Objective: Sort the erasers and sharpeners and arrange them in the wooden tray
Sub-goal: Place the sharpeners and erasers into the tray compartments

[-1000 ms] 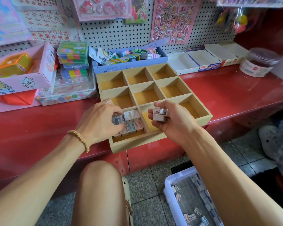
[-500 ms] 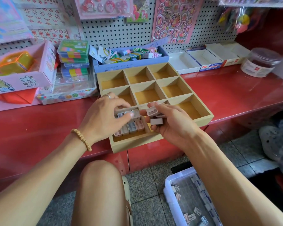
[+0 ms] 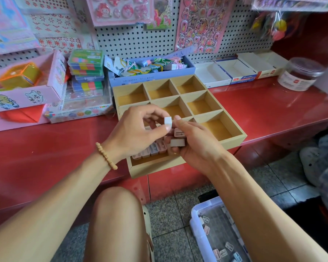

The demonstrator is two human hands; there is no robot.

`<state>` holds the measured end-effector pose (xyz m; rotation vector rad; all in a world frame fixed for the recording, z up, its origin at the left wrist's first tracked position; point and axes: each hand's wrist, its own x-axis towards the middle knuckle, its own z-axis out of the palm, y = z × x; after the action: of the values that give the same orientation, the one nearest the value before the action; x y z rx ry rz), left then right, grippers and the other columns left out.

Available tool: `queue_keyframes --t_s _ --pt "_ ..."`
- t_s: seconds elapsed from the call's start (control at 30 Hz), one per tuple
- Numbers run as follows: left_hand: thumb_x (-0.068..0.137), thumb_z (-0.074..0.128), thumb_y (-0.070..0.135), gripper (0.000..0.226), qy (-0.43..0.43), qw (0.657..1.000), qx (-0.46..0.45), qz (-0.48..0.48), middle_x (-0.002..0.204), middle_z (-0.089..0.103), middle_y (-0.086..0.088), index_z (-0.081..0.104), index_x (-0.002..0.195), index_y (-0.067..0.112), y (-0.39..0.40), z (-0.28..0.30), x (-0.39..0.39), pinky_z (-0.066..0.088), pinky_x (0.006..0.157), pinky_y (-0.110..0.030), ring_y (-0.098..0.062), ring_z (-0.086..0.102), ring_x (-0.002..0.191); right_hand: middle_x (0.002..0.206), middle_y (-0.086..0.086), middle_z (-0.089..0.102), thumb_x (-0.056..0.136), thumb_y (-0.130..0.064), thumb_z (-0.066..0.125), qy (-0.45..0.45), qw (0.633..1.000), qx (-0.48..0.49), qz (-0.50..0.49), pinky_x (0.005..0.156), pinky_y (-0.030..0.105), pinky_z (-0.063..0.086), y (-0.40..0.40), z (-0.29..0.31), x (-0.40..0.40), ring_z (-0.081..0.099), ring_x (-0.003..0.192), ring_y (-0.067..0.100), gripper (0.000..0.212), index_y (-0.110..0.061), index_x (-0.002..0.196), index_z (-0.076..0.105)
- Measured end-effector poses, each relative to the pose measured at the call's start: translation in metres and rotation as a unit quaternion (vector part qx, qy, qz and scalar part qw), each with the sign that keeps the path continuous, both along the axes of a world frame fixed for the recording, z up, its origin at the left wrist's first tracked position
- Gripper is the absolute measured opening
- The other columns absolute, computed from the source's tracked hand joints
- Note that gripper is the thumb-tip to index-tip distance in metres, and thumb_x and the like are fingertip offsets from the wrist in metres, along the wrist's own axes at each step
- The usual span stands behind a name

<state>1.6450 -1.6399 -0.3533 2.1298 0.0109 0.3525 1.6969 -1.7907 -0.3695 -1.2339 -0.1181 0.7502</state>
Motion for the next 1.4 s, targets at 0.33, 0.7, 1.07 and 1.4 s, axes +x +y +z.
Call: queue_keyframes --t_s 0.33,0.7,1.07,1.4 --pt "0.085 0.070 0.003 0.020 -0.008 1.000 0.005 -0.009 0.080 0.065 0.015 0.073 0.100 0.016 0.012 -0.001 -0.002 0.041 0.063 -0.006 0.001 0.058 0.072 0.063 0.003 0.056 0.100 -0.031 0.058 -0.047 0.995 -0.075 0.033 0.039 0.021 0.030 0.004 0.002 -0.001 0.051 0.047 0.012 0.024 -0.009 0.093 0.058" --pt "0.067 0.086 0.018 0.024 -0.010 0.992 0.121 0.047 0.083 0.064 0.012 0.076 0.088 0.026 0.018 0.007 -0.009 0.050 0.069 -0.023 -0.009 0.062 0.073 0.057 0.003 0.053 0.088 -0.044 0.072 -0.151 0.979 -0.138 0.020 0.042 0.024 0.028 0.011 0.001 -0.001 0.047 0.044 0.012 0.036 -0.019 0.063 0.063" --pt "0.070 0.080 0.012 0.023 0.086 0.979 0.170 0.074 0.064 0.056 0.017 0.070 0.088 0.022 0.041 0.004 -0.017 0.043 0.059 -0.016 -0.007 0.057 0.058 0.065 0.002 0.051 0.099 -0.027 0.053 0.008 0.993 -0.094 -0.072 0.046 0.025 0.032 0.002 0.008 0.008 0.054 0.050 0.014 0.020 -0.009 0.096 0.062" --pt "0.071 0.080 0.034 0.029 0.170 0.929 0.321 0.068 0.096 0.052 0.009 0.064 0.095 0.032 0.047 -0.013 -0.015 0.050 0.073 -0.036 -0.015 0.055 0.086 0.097 0.014 0.054 0.094 0.008 0.036 0.031 0.994 -0.051 -0.096 0.060 0.030 0.043 0.002 0.010 0.005 0.061 0.079 0.024 0.036 0.007 0.125 0.053"
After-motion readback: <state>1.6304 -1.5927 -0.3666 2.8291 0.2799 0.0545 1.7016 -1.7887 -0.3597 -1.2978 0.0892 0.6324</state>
